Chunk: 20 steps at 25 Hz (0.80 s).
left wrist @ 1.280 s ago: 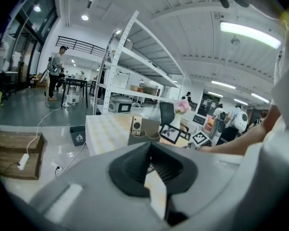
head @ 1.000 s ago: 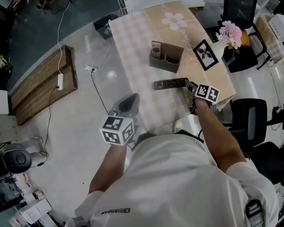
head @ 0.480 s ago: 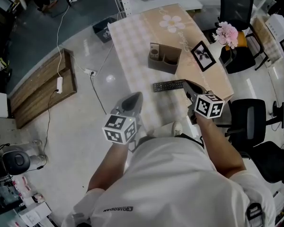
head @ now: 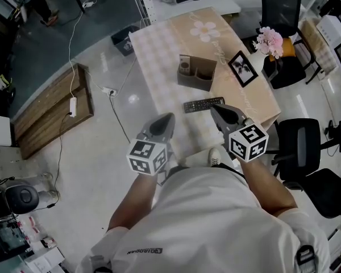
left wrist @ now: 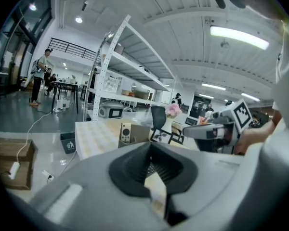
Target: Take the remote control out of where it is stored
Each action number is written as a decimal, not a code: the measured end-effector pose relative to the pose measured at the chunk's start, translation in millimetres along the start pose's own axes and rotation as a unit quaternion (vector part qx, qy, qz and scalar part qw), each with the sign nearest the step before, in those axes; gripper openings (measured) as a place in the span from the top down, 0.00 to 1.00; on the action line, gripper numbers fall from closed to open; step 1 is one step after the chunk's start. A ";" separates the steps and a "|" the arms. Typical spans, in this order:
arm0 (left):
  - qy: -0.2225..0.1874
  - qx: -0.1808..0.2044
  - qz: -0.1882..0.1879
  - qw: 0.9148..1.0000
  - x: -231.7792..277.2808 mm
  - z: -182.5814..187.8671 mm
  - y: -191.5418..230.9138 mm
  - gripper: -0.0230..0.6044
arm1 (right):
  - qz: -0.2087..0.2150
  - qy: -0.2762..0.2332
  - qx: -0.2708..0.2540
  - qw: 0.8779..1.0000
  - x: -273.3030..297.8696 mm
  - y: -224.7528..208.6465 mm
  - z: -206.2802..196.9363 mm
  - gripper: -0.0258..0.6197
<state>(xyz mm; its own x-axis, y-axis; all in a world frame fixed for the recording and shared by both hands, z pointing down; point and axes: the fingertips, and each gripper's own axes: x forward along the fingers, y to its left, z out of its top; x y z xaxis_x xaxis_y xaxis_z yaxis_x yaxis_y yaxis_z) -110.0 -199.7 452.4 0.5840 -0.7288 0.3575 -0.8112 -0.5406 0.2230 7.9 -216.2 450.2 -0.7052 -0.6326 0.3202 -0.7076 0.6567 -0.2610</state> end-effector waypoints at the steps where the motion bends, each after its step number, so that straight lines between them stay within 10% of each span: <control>1: 0.001 0.001 0.000 1.000 -1.0 -0.4 -0.2 0.96 | 0.000 0.002 -0.012 1.000 0.7 2.6 -0.1 0.95; 20: 0.004 0.025 -0.002 1.000 -2.0 3.2 -2.2 0.96 | 0.004 0.015 -0.021 1.000 8.5 6.9 -3.9 0.95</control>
<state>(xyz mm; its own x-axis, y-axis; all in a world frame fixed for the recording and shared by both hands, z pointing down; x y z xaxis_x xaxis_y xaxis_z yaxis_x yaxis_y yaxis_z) -109.2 -198.4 448.3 0.5868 -0.7230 0.3646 -0.8062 -0.5637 0.1797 -2.8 -215.5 454.6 -0.7086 -0.6150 0.3460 -0.6991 0.6784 -0.2261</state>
